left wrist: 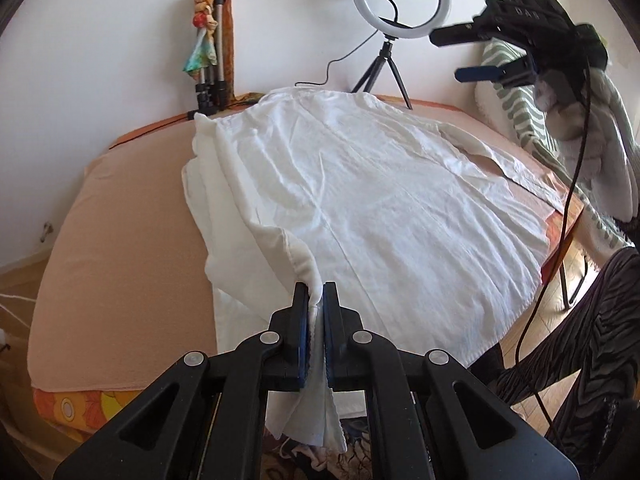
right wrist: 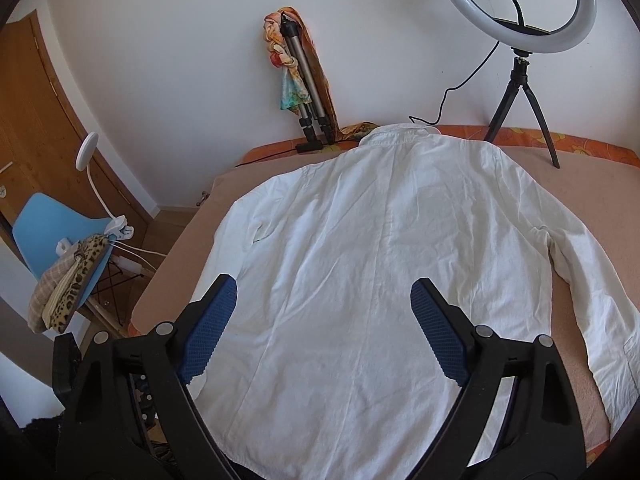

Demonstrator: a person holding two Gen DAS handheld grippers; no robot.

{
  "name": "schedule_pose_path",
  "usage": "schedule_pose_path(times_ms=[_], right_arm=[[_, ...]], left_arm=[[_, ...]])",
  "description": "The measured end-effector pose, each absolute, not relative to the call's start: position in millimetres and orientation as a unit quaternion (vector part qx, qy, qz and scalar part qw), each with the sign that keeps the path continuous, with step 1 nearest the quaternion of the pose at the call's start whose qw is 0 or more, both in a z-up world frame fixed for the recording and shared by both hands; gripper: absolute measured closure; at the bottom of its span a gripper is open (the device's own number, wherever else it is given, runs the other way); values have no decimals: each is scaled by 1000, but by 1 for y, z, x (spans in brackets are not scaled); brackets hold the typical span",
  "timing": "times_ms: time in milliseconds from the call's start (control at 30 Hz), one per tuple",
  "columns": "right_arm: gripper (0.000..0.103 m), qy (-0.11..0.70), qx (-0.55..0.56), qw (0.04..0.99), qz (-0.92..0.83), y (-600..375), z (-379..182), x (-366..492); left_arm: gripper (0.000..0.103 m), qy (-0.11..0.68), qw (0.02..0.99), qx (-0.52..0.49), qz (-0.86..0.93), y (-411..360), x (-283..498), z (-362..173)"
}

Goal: Fold small clothes
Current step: 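Grasp the shirt's side edge with the left tool and fold it inward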

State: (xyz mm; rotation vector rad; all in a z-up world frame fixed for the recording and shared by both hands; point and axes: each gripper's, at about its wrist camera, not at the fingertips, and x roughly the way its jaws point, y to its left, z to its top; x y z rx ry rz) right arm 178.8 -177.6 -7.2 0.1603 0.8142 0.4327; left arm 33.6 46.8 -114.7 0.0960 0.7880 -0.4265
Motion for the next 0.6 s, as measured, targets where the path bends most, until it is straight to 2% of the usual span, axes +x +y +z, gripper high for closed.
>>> schedule_pose_path(times_ms=[167, 300, 467, 533, 600], right_arm=[[12, 416, 45, 876, 240, -142, 1, 218], [13, 455, 30, 853, 253, -107, -25, 243], [26, 508, 33, 821, 258, -78, -77, 256], [37, 528, 37, 806, 265, -69, -96, 256], [39, 546, 35, 793, 266, -62, -113, 252]], left_arm=[[93, 391, 889, 82, -223, 30, 22, -121], [81, 382, 888, 54, -250, 41, 6, -111], [77, 368, 896, 32, -247, 60, -5, -105], [77, 384, 894, 12, -230, 71, 3, -111], [77, 409, 886, -17, -219, 78, 16, -121]])
